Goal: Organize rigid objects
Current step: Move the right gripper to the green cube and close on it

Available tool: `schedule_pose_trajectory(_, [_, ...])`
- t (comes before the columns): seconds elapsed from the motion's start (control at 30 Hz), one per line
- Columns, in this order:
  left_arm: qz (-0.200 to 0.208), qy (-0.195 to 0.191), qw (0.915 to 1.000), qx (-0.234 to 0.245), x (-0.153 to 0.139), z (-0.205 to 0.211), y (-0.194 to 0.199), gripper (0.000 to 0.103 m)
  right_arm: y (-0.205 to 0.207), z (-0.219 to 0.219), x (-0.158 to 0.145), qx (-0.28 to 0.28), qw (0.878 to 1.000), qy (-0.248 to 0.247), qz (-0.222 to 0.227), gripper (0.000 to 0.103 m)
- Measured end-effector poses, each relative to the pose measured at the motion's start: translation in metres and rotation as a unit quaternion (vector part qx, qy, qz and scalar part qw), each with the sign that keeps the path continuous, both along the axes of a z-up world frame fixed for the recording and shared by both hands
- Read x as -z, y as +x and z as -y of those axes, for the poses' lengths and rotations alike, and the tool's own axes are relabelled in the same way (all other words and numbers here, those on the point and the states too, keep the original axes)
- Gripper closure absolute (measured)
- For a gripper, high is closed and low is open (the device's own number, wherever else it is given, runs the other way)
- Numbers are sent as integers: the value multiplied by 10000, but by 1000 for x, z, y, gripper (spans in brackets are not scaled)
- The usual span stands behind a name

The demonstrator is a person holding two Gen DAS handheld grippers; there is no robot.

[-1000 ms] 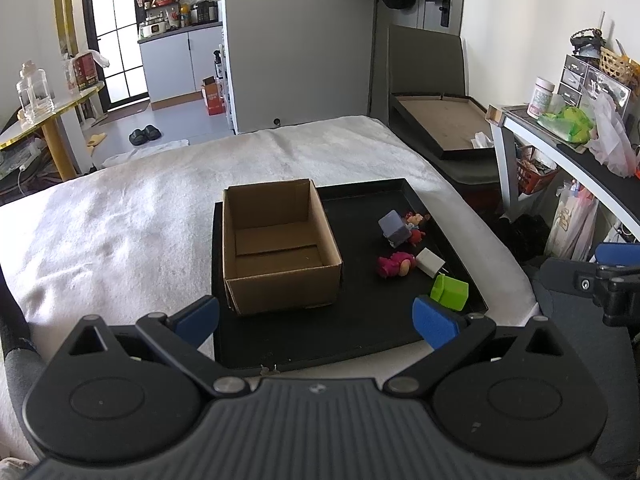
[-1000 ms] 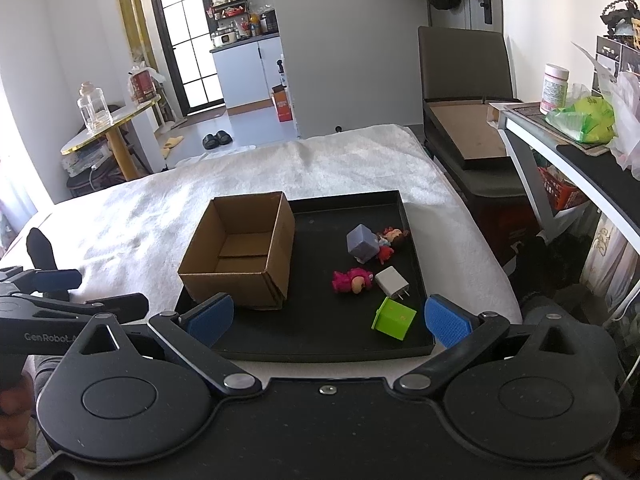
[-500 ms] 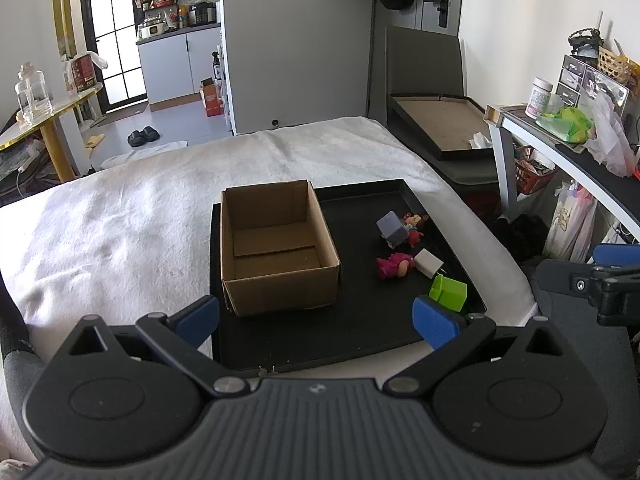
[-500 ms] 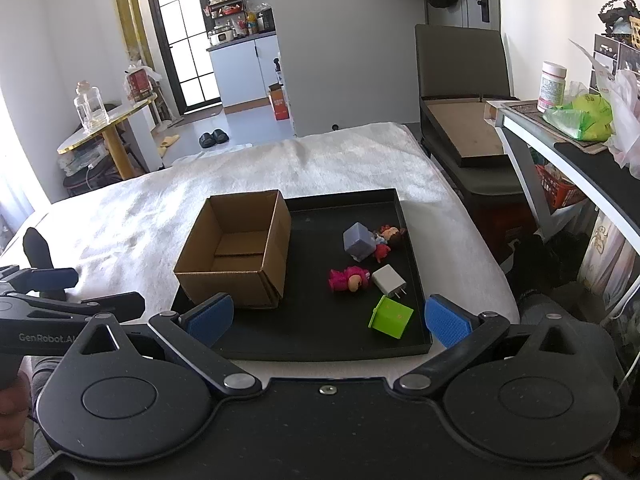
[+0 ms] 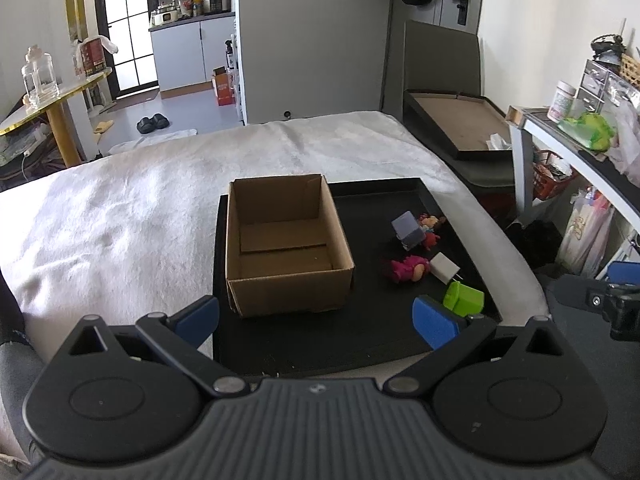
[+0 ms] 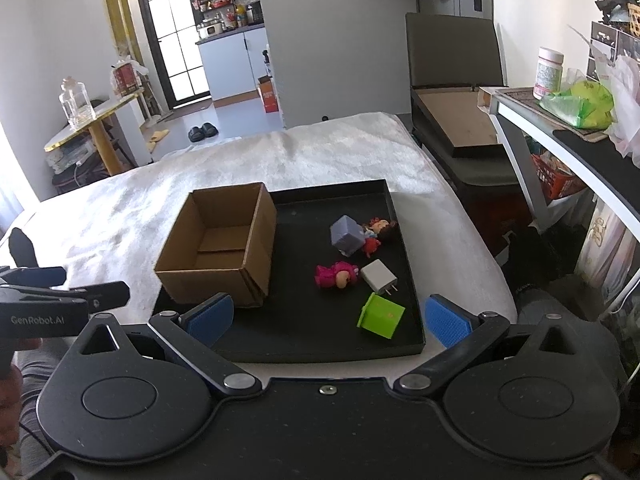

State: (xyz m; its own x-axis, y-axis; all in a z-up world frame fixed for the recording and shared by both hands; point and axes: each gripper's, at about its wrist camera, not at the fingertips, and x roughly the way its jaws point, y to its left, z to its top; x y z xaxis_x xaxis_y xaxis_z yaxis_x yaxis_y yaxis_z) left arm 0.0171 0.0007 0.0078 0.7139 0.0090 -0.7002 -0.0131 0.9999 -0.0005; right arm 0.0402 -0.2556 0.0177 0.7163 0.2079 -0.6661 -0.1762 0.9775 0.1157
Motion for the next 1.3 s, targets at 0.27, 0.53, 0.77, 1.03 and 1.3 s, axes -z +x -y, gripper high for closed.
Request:
schedule_pose_trajectory(0.27, [-118,-31,9999,-96,14,-3,26,1,20,10,13,153,9998,102,-104,0])
schedule_pose_trajectory(0.53, [-204,-47,9997,-149,28,-5,52,1,41,18,28,194,9993,107,-292,0])
schedule_pose_trajectory(0.77, [-320,-49,9991,-272,41,-12,77,1,64,16,46,206,9981,128,-565,0])
schedule_pose_trajectory(1.03, [-385,-71,9981,-470,55,-26,98,1,85,13,66,233,9960,112,-860,0])
schedule_pose_trajectory(1.3, [-484,-114,9967,-639,74,-41,124,3,112,11,90,344,9930,-6,-1129,0])
